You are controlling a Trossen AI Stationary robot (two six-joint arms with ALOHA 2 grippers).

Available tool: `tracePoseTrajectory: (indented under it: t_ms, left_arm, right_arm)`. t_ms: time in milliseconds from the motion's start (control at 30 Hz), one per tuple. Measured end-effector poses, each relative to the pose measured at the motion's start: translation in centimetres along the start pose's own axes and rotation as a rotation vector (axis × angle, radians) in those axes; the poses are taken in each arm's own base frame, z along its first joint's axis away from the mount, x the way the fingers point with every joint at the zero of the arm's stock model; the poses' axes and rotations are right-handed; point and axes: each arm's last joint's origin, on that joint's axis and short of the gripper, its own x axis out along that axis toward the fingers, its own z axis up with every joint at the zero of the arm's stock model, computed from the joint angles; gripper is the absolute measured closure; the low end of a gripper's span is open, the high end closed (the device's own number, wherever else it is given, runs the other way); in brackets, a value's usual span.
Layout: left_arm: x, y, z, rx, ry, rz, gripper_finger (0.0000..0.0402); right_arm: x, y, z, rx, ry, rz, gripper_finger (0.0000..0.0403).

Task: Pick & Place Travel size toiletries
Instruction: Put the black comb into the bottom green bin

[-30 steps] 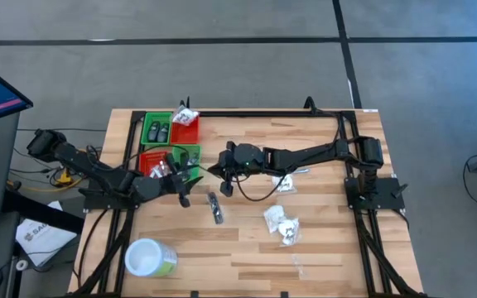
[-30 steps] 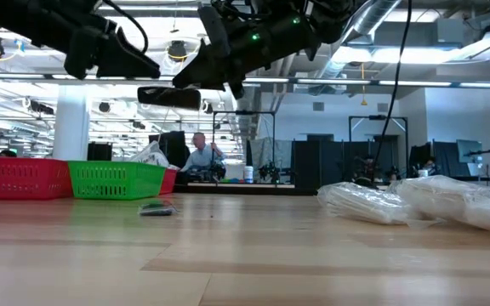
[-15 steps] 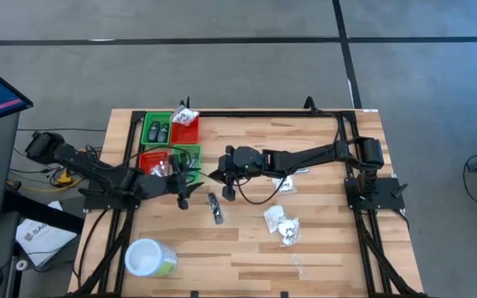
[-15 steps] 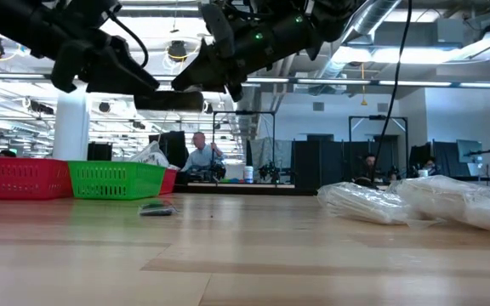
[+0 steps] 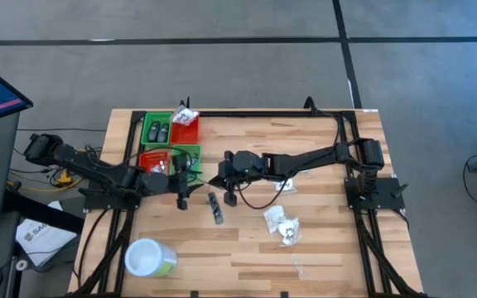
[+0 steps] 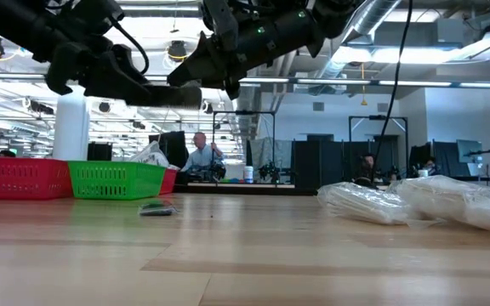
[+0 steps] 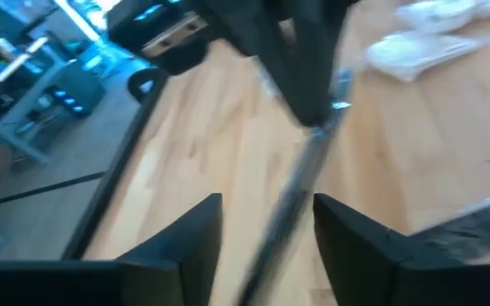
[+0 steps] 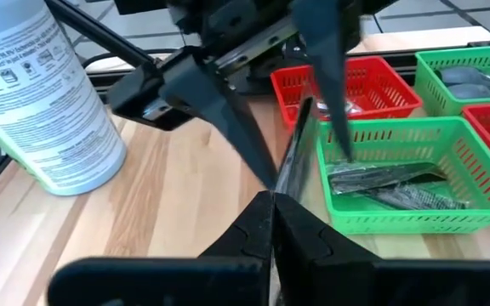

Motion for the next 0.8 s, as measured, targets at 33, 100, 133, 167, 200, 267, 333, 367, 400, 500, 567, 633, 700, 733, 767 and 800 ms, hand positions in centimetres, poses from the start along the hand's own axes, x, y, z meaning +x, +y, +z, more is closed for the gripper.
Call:
tracePoseTrajectory:
  t_ms: [33,100,133,167,200,267,333,367,400,500,567,633,700,733,767,800]
  left_arm:
    - [0.0,0.0,0.0,0.0,0.001,-0.009,0.0239]
    - [0.0,-0.1,-0.1,0.004,0.009,-0.017,0.0266]
    - [0.0,-0.1,-0.1,0.004,0.01,-0.018,0.0282]
    - [0.0,-0.1,-0.1,0.004,0.009,-0.018,0.03]
    - [0.0,-0.1,-0.1,0.004,0.009,-0.017,0.0319]
    - [0.0,-0.1,-0.1,0.008,0.01,-0.021,0.0361]
    - [0.0,-0.2,-0.2,0.012,0.013,-0.031,0.0389]
    - [0.0,-0.1,-0.2,0.013,0.014,-0.031,0.0391]
    - [0.0,-0.2,-0.2,0.013,0.014,-0.036,0.0392]
    - [0.0,-0.2,-0.3,0.017,0.023,-0.051,0.0396]
    - [0.0,-0.3,-0.6,0.013,0.051,-0.057,0.0396]
    - [0.0,-0.3,-0.8,0.001,0.071,-0.06,0.0396]
    - [-0.1,-0.3,-1.1,-0.011,0.103,-0.039,0.0397]
    - [-0.1,-0.3,-1.4,-0.017,0.128,-0.011,0.0397]
    - [-0.1,-0.2,-1.6,-0.018,0.152,0.019,0.0396]
    - [-0.2,-0.1,-1.8,-0.029,0.174,0.053,0.0396]
  right_arm:
    - [0.0,0.0,0.0,0.0,0.0,0.0,0.0403]
    - [0.0,0.0,0.0,-0.002,0.0,0.0,0.0403]
    - [0.0,0.0,0.0,-0.003,0.0,0.0,0.0403]
    - [0.0,0.0,0.0,-0.003,0.0,0.0,0.0403]
    - [0.0,0.0,0.0,-0.003,0.001,0.0,0.0403]
    - [0.0,-0.1,-0.1,-0.002,0.006,-0.003,0.0403]
    - [0.0,-0.2,-0.1,-0.002,0.008,-0.006,0.0403]
    - [0.0,-0.2,0.0,-0.003,0.008,-0.008,0.0403]
    - [0.0,-0.3,0.0,-0.016,0.009,-0.01,0.0403]
    - [0.0,-0.6,-0.1,-0.028,0.01,-0.015,0.0401]
    - [-0.1,-0.9,-0.1,-0.027,0.017,-0.022,0.0396]
    - [-0.1,-1.4,-0.1,-0.029,0.016,-0.037,0.0385]
    - [-0.2,-2.2,-0.1,-0.031,0.02,-0.055,0.037]
    - [-0.2,-2.5,-0.1,-0.028,0.021,-0.063,0.0361]
    - [-0.3,-2.9,-0.1,-0.024,0.023,-0.071,0.0353]
    - [-0.3,-3.2,-0.1,-0.021,0.025,-0.08,0.0345]
